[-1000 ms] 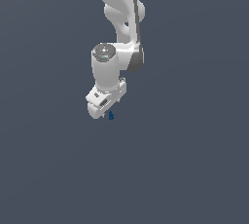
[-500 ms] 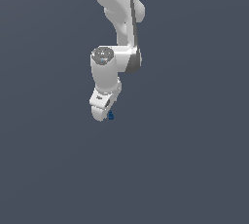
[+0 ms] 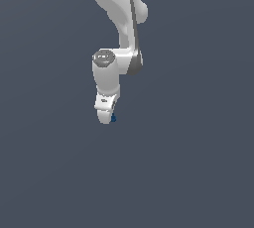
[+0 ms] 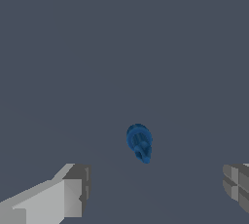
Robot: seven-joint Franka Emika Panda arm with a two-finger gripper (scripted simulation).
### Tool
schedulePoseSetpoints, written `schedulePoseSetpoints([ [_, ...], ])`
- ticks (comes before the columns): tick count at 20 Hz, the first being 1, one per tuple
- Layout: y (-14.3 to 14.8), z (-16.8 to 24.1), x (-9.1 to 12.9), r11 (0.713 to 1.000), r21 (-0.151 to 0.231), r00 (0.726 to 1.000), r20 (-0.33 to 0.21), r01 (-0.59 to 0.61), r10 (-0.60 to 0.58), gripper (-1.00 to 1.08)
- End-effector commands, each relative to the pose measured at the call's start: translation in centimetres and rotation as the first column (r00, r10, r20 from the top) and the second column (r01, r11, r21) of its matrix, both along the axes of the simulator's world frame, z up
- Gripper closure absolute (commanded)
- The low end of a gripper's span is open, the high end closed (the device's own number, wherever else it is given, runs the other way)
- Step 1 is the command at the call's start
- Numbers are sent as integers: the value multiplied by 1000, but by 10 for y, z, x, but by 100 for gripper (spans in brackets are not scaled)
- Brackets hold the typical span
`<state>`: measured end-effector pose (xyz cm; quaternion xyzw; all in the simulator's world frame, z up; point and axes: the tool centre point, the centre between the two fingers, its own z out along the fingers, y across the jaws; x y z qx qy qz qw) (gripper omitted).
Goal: Pick up the object and move it to a goal position.
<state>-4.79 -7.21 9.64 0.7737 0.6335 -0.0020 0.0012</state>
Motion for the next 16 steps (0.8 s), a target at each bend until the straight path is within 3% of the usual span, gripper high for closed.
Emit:
schedulePoseSetpoints([
  [1, 0, -2, -1, 999, 2, 999, 1, -36, 36, -92],
  [16, 0, -16, -3, 997, 4, 997, 1, -76, 76, -92],
])
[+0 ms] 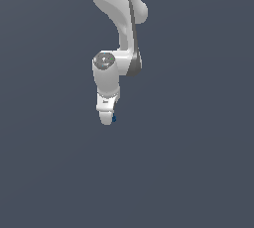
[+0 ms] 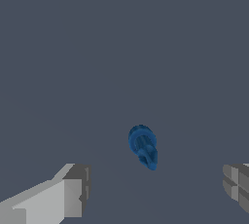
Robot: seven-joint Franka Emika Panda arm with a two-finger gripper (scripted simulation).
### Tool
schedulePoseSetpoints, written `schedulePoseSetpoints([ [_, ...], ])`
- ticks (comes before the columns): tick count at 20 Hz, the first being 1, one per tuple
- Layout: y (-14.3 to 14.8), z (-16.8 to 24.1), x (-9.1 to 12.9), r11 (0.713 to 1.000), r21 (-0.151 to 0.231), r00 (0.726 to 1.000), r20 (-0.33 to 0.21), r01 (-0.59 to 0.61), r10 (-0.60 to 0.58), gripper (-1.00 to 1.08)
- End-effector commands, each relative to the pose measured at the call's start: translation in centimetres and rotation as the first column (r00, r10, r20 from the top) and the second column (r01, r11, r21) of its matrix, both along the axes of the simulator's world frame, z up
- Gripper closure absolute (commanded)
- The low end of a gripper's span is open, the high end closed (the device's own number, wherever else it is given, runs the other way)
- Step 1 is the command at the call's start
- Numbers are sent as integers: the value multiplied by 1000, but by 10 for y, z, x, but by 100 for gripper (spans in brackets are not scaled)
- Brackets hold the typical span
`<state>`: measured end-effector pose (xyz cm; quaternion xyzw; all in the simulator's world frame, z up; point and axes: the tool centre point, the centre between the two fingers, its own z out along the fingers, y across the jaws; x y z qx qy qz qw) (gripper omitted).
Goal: Pick up the object and move it to a goal position.
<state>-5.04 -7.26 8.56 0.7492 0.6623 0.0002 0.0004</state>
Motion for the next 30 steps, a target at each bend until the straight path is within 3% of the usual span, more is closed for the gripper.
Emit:
schedulePoseSetpoints([
  [1, 0, -9, -1, 1000, 0, 1000, -1, -1, 1, -92],
  [12, 0, -43, -1, 1000, 0, 1000, -1, -4, 4, -92],
  [13, 0, -43, -1, 1000, 0, 1000, -1, -4, 4, 108],
  [30, 10, -29, 1, 1000, 0, 1000, -1, -5, 5, 108],
])
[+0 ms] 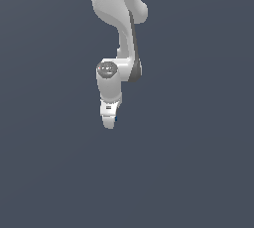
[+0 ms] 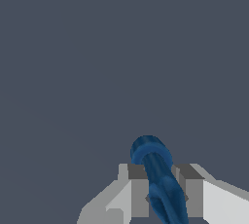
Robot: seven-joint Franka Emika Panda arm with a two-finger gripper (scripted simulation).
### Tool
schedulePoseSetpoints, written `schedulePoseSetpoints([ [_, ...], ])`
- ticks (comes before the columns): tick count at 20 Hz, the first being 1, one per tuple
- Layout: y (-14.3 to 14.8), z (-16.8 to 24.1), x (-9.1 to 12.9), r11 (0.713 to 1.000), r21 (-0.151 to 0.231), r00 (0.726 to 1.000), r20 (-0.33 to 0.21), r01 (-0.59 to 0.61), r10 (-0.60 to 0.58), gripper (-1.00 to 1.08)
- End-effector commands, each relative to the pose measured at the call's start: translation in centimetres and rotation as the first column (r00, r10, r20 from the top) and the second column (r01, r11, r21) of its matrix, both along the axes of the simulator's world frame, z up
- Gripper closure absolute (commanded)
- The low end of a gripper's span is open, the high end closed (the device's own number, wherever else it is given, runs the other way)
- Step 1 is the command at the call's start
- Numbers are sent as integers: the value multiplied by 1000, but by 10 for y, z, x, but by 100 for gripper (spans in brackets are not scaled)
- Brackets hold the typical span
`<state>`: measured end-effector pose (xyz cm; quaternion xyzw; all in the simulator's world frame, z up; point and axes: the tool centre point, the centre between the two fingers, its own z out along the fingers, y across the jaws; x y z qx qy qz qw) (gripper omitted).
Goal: Pick up the object and move it to a goal position.
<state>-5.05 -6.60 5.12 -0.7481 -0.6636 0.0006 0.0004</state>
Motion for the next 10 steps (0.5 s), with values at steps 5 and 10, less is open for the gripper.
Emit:
schedulePoseSetpoints([
  [5, 24, 32, 4, 1000, -1, 1000, 1, -2, 2, 108],
  [10, 55, 73, 9, 1000, -1, 1000, 0, -3, 3, 108],
])
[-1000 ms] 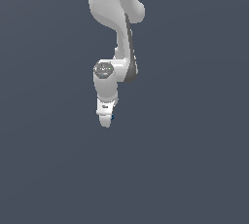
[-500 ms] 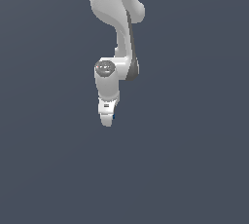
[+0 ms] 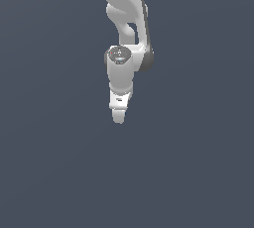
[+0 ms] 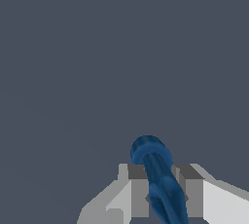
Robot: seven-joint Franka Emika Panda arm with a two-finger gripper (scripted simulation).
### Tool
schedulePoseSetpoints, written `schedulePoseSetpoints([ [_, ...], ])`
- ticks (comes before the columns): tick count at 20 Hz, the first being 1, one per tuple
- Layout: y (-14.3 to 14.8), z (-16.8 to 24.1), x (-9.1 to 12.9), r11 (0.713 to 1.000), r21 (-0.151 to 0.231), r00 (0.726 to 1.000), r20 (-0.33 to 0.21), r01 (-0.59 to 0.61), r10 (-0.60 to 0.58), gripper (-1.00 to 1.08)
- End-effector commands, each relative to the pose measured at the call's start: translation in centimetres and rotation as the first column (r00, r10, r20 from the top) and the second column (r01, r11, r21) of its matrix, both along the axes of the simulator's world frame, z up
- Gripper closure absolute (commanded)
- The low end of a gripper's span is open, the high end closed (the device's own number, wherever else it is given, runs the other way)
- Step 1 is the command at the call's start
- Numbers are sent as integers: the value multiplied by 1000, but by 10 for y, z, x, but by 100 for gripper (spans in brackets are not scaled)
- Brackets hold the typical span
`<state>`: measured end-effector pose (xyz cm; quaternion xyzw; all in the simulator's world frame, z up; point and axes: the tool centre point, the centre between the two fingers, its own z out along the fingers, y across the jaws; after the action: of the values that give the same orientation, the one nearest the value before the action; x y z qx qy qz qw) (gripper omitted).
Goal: Pick up the object and move it to a goal position.
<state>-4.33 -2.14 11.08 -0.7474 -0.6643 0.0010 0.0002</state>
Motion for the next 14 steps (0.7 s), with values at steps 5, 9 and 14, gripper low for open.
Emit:
schedulePoseSetpoints([
  [5, 47, 63, 7, 1000, 1, 1000, 0, -2, 2, 108],
  [9, 77, 103, 12, 1000, 1, 1000, 0, -3, 3, 108],
  [14, 113, 154, 19, 1000, 2, 1000, 0, -3, 3, 108],
])
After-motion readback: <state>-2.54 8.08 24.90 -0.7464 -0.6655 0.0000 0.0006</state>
